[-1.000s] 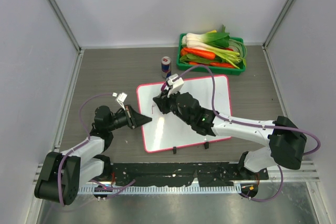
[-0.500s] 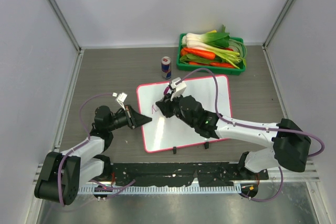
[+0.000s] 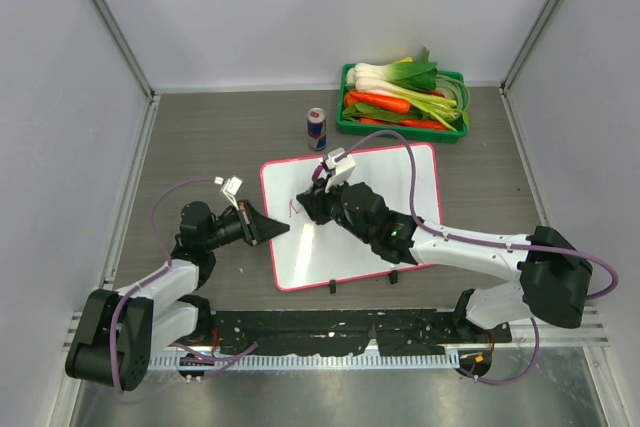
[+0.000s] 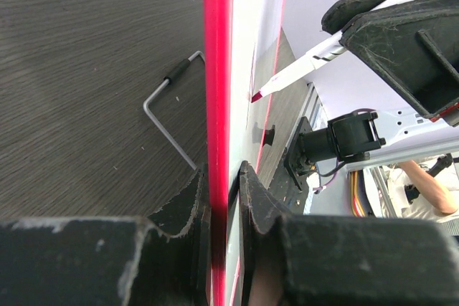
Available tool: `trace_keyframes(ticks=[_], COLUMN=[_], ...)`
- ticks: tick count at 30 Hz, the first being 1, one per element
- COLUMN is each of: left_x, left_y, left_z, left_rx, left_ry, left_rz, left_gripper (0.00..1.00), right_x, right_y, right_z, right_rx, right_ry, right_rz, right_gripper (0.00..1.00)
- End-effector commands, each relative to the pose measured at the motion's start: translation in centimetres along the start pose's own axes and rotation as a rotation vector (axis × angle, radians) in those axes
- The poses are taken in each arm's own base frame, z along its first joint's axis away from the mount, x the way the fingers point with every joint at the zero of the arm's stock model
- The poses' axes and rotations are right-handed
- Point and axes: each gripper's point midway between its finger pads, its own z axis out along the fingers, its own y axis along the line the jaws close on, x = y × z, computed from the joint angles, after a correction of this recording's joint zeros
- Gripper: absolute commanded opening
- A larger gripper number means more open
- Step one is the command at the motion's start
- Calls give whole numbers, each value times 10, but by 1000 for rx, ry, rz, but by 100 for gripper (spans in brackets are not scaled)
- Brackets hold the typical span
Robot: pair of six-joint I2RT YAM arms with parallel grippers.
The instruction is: Write a sentence on the whiteboard
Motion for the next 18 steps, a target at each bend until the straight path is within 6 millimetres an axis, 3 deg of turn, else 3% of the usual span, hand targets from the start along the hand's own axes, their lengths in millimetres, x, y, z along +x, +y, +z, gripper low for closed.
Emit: trace_keyframes(ticks=[1,18], left_x=[2,1], left_y=[13,13], left_z=[2,2], left_rx=[-47,-48], left_ry=[-14,-15], left_rz=[81,81], left_gripper=[0,0], right_x=[17,-8], right_y=[-19,-24], right_z=[-4,4], right_rx=[71,140], right_ry=[47,-15], right_rz=[-45,-56], right_gripper=[1,2])
